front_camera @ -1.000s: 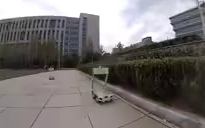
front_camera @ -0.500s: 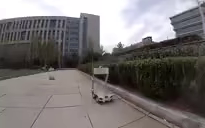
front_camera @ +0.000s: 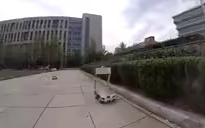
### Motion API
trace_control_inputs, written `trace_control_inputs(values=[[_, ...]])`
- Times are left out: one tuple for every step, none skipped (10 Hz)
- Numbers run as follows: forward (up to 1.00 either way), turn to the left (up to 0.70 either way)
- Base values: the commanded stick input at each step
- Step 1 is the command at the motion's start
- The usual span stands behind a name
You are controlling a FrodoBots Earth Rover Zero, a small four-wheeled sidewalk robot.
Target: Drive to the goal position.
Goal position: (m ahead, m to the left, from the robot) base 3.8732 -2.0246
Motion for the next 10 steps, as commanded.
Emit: trace_control_inputs(values=[[0.00,0.45],[0.00,0.45],[0.00,0.45],[0.00,0.45],[0.00,0.45],[0.33,0.36],[0.70,0.27],[0.70,0.27],[0.70,0.27],[0.70,0.27]])
